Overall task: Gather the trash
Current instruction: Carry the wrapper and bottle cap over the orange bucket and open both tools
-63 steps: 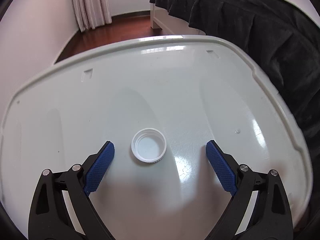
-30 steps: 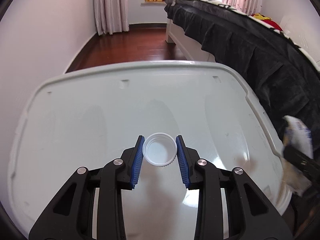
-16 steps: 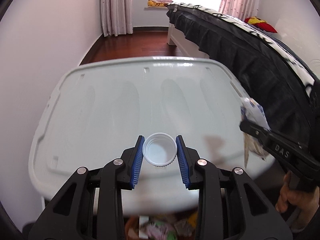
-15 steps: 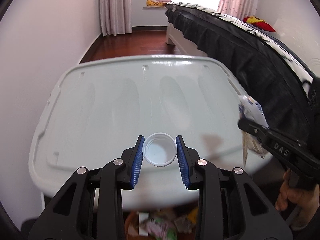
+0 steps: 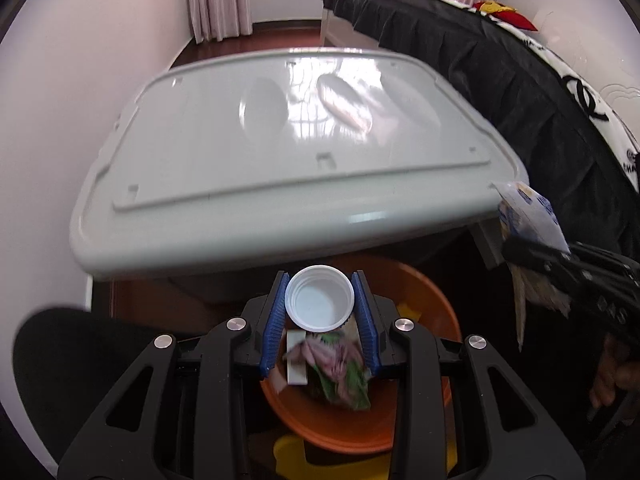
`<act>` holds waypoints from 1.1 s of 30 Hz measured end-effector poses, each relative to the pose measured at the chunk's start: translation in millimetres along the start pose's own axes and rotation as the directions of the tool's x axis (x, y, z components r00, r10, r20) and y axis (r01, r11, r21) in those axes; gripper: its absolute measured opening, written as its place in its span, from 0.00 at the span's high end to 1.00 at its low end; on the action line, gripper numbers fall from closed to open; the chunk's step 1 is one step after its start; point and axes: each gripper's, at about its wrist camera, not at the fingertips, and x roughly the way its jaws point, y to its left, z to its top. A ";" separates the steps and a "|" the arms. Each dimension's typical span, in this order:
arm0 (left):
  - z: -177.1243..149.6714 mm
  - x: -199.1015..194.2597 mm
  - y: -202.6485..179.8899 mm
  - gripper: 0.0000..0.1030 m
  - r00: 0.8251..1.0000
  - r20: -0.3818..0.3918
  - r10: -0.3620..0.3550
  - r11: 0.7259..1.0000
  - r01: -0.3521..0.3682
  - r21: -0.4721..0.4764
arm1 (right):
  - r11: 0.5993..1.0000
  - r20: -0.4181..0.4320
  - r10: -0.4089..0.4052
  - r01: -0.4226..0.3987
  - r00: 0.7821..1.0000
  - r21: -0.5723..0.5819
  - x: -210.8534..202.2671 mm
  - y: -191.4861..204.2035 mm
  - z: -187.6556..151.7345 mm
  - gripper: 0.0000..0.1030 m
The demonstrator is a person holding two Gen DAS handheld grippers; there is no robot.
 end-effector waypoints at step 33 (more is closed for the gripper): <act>-42.8 47.1 15.5 0.12 0.980 -0.198 -0.023 0.996 0.005 -0.090 | 0.995 -0.107 -0.095 0.091 0.990 -0.034 31.7 17.8 -34.7 0.42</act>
